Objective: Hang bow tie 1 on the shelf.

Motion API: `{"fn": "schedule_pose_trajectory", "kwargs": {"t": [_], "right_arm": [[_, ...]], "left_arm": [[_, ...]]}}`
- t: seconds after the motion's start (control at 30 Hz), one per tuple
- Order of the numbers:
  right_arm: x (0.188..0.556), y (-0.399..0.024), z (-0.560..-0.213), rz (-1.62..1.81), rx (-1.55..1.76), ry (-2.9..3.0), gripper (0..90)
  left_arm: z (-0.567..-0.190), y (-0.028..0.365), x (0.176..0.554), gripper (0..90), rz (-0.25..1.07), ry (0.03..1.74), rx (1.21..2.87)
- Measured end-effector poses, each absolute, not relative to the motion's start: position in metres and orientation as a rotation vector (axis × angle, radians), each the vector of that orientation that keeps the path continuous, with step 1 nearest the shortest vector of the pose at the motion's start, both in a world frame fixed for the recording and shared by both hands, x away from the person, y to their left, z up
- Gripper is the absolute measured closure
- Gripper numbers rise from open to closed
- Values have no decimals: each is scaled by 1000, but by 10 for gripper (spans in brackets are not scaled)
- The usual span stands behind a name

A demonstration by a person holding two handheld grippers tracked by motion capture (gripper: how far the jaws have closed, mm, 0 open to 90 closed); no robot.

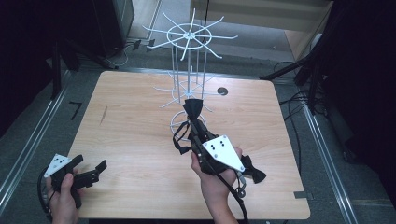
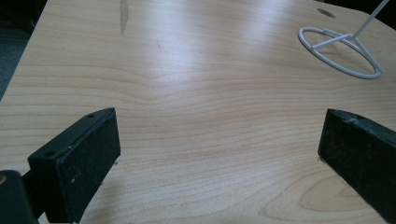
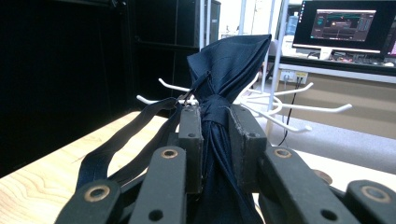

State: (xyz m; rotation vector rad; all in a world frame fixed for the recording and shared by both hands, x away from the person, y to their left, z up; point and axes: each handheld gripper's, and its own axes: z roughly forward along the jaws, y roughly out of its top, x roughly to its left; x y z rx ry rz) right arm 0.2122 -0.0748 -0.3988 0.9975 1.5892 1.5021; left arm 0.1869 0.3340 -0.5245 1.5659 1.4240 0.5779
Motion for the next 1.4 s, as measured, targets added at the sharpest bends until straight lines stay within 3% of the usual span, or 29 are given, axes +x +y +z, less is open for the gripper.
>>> {"fn": "schedule_pose_trajectory", "kwargs": {"t": [1.4], "right_arm": [[246, -57, -397, 1397, 997, 1624, 774]], "left_arm": [[-525, 334, 187, 0, 578, 1422, 1561]]}}
